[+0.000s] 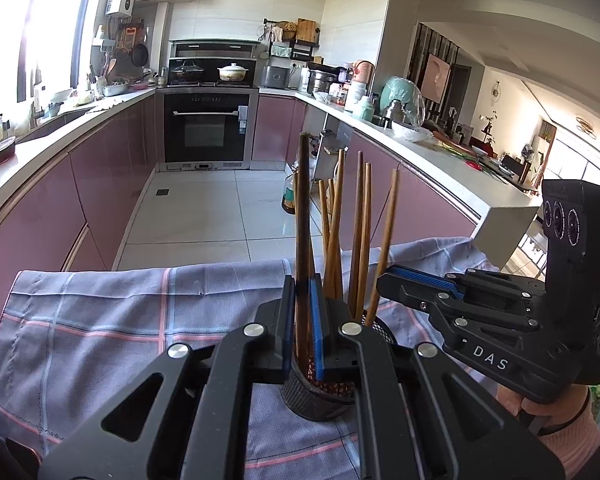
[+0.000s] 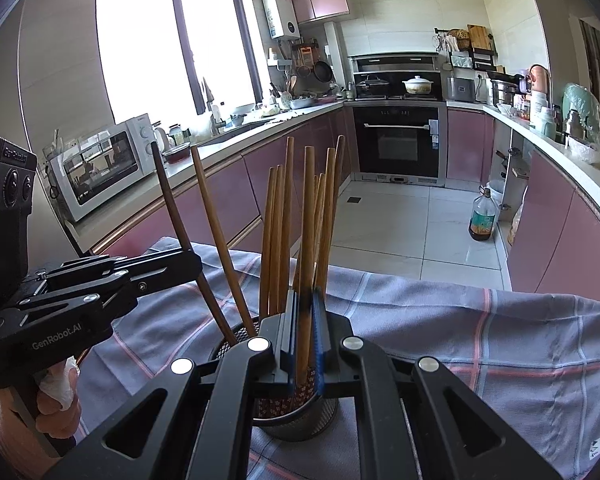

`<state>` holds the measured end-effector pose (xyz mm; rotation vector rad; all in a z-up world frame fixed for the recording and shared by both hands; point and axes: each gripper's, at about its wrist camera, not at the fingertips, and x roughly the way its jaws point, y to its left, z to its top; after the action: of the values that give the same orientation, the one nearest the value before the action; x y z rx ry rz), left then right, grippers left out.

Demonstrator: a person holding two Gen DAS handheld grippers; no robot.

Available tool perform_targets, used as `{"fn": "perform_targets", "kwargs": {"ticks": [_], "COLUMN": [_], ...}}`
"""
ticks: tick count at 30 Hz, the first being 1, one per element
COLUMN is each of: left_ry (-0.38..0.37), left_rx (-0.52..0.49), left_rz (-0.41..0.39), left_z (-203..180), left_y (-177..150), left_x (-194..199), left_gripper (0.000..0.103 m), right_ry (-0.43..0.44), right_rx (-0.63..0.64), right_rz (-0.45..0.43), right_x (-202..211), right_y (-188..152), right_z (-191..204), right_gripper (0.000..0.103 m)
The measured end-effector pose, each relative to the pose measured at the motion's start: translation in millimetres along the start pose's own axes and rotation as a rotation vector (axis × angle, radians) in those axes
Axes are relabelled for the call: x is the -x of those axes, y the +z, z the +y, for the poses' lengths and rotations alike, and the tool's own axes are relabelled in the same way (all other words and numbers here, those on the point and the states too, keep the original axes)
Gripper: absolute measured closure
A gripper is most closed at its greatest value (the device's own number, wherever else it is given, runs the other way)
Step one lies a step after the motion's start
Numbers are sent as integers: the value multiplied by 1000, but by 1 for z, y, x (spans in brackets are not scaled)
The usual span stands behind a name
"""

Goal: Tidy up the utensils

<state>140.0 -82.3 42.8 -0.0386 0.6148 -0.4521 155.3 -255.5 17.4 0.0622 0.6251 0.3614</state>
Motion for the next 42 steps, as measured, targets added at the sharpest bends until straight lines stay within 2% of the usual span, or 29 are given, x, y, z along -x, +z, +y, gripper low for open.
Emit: {"fn": "perform_targets", "kwargs": {"ticks": [5,10,11,12,13,16,20,24,27,30,34,42], "left_ry": [3,6,10,14,19,39,57,93,122,144,198,259], "left_rx": [5,10,14,16,16,12,19,17,15,23,6,9], "left_rz": [6,3,2,-1,-4,-12,-32,-75,-112,-131,-145,-189], "left_z": [3,6,7,7,8,8,11,15,18,21,21,17], "left_y": [-2,-7,-9,-11,-14,-19,-28,-39,-47,-57,-71,-91], "left_x": [-7,-9,-8,-8,-8,-5,2,15,26,36,44,70], "left_gripper": [94,80,73,66,64,57,41,18,6,6,6,6], "right_ry": [4,5,5,4,2,-13,-24,-42,-67,-80,-97,-128], "right_rx": [-21,-22,-22,-21,-19,-8,0,9,11,8,11,33], "right_rz": [8,6,4,2,-2,-15,-29,-65,-98,-118,-143,-217], "right_x": [-4,-2,-1,0,1,7,14,26,33,38,46,68], "right_y": [-2,-6,-8,-8,-10,-14,-22,-27,-33,-41,-52,-66], "right_z": [-3,-2,-1,-1,0,3,8,15,19,21,25,38], "right_gripper": [95,86,85,80,73,68,60,42,29,19,11,7]}}
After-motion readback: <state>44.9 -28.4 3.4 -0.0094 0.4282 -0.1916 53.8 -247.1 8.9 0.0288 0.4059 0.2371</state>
